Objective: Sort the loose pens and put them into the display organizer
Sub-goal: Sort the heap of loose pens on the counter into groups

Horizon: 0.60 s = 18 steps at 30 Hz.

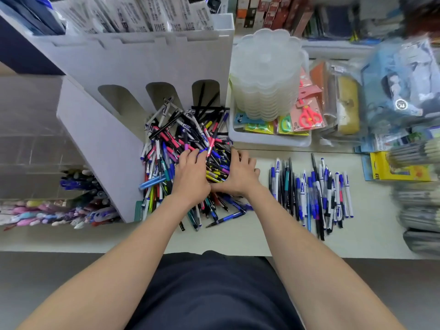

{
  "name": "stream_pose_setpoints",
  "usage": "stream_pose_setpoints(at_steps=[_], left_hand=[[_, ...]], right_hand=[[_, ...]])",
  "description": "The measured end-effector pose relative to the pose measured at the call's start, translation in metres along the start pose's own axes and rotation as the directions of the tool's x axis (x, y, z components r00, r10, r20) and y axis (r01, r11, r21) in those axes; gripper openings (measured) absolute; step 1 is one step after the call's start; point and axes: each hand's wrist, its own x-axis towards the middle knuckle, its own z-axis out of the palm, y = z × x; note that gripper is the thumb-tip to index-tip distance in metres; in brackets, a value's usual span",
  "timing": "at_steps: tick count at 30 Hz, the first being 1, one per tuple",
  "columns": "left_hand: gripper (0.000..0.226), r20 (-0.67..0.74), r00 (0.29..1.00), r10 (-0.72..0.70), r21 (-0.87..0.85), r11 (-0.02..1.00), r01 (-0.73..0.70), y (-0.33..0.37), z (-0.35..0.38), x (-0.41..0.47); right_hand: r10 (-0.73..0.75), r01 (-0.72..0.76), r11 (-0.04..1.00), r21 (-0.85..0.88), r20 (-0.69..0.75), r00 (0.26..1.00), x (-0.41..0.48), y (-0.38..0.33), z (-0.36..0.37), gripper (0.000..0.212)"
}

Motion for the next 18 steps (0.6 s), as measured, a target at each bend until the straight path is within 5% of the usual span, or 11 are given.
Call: stream_pose_setpoints(at_steps=[3,9,18], left_hand=[[0.078,0.021,0.999,0.049,-0.056,0.997,-0.048,0.004,0.005,-0.003],[0.083,-0.027,0.995,0.091,-0.136,0.986,-0.094,0.001,0.012,-0.011],[0.078,-0.129,0.992,0.01,0.014,1.0,-0.008,-0.008,0.013,-0.029]], right_hand=[[-0.003,0.002,0.998,-0.055,-0.01,1.0,-0.008,-0.008,0.012,0.146],[0.031,-0.034,0.998,-0.052,-0.062,0.998,-0.01,-0.013,0.017,0.11],[0.017,-0.017,0.995,-0.1,-0.001,1.0,-0.012,-0.026,0.017,0.08]])
